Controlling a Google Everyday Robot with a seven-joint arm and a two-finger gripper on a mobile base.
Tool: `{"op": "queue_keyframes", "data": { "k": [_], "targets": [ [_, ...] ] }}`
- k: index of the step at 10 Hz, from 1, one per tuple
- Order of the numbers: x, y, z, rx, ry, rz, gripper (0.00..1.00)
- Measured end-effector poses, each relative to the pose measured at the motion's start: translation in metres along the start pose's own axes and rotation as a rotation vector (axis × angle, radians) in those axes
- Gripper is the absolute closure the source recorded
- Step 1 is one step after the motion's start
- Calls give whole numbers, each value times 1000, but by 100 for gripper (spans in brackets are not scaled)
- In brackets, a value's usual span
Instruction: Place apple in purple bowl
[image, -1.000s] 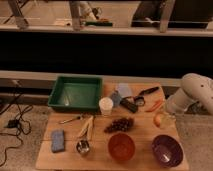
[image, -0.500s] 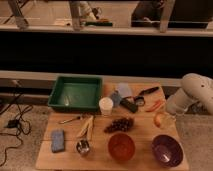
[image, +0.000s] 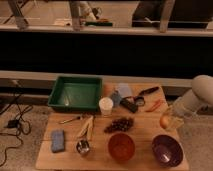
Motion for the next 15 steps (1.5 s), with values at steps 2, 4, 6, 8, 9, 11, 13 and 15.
{"op": "queue_keyframes", "data": {
  "k": [2, 4, 6, 8, 9, 11, 13, 15],
  "targets": [
    [5, 17, 0, -12, 6, -4, 82],
    [13, 38, 0, -26, 13, 0, 82],
    [16, 50, 3, -41, 21, -3, 82],
    [19, 62, 8, -71, 37, -9, 82],
    [20, 64, 11, -81, 45, -13, 82],
    [24, 66, 17, -96, 58, -11, 82],
    [28, 66, 19, -103, 67, -5, 82],
    [30, 66, 20, -106, 69, -3, 82]
  ]
}}
